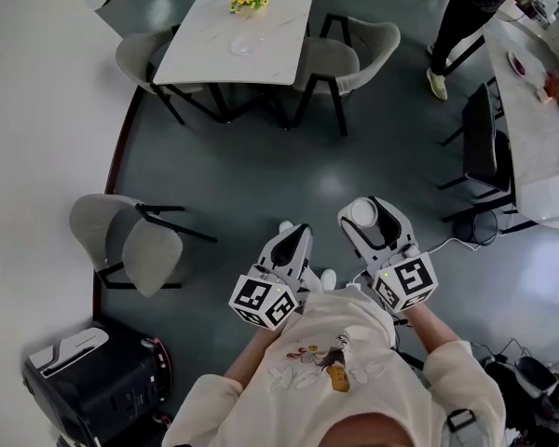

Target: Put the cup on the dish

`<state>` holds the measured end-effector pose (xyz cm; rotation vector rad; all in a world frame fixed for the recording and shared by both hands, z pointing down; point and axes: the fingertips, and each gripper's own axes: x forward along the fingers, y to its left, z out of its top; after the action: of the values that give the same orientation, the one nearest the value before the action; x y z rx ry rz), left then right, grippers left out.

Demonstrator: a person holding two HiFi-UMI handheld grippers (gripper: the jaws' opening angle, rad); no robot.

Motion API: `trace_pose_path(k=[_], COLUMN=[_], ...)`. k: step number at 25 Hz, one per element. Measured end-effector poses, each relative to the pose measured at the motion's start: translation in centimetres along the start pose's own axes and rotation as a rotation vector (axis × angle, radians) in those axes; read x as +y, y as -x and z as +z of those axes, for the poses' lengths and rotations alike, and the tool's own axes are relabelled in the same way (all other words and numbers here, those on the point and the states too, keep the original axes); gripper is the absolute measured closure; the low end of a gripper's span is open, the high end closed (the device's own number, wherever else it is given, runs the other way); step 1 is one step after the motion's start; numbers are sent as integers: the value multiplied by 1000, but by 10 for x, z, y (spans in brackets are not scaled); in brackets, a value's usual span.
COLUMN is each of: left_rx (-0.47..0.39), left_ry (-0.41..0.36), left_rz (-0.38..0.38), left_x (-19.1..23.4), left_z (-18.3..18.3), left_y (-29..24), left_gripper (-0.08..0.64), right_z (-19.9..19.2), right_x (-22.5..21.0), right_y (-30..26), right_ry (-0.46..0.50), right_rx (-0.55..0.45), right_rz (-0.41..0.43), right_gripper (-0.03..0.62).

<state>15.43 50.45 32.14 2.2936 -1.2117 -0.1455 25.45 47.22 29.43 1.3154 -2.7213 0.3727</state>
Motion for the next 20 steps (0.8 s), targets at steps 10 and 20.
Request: trace_pose_path(k=[10, 20], left_rx=[-18, -15], left_ry=[-39, -40], left_rz=[-28, -40], left_x=[79, 179], left_z=[86, 139], left_y=[-36, -51], left_gripper=[558, 558], right_z=[43, 60], right_x=[1, 12], right_y=[-106, -213], right_ry=[28, 15], right_rx=[-23, -30], right_rz=[-27, -52], right_gripper=[320, 321])
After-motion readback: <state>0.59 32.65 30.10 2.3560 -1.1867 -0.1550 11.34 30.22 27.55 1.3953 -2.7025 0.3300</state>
